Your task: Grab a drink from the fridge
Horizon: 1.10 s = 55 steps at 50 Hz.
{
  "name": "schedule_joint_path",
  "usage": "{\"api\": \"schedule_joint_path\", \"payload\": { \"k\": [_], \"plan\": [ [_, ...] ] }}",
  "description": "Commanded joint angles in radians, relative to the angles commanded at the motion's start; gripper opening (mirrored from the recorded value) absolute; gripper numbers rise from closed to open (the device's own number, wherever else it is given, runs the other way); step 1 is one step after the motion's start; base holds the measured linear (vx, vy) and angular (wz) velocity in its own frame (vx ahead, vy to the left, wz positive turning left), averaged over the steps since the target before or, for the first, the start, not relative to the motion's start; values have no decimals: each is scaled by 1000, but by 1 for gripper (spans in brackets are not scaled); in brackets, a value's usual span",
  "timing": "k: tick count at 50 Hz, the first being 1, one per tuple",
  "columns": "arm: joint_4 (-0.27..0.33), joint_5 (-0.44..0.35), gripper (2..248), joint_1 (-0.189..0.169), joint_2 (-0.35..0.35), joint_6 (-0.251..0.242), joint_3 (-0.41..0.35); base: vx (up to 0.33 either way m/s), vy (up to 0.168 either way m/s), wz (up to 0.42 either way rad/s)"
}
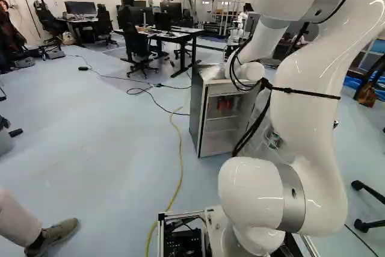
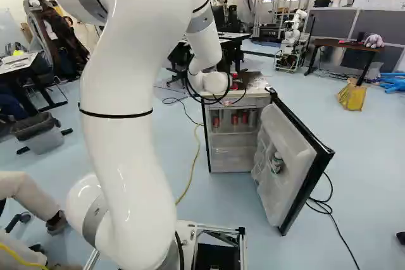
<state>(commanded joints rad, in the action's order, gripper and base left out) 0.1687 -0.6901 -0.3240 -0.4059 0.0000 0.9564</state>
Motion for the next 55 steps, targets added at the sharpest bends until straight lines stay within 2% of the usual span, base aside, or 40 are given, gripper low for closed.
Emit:
{"api": "schedule_joint_path", "payload": {
  "k": [24,55],
  "plan": [
    [0,0,89,13,-51,0,64,0,0,0],
    [0,0,89,14,-81,0,71,0,0,0]
  ]
}}
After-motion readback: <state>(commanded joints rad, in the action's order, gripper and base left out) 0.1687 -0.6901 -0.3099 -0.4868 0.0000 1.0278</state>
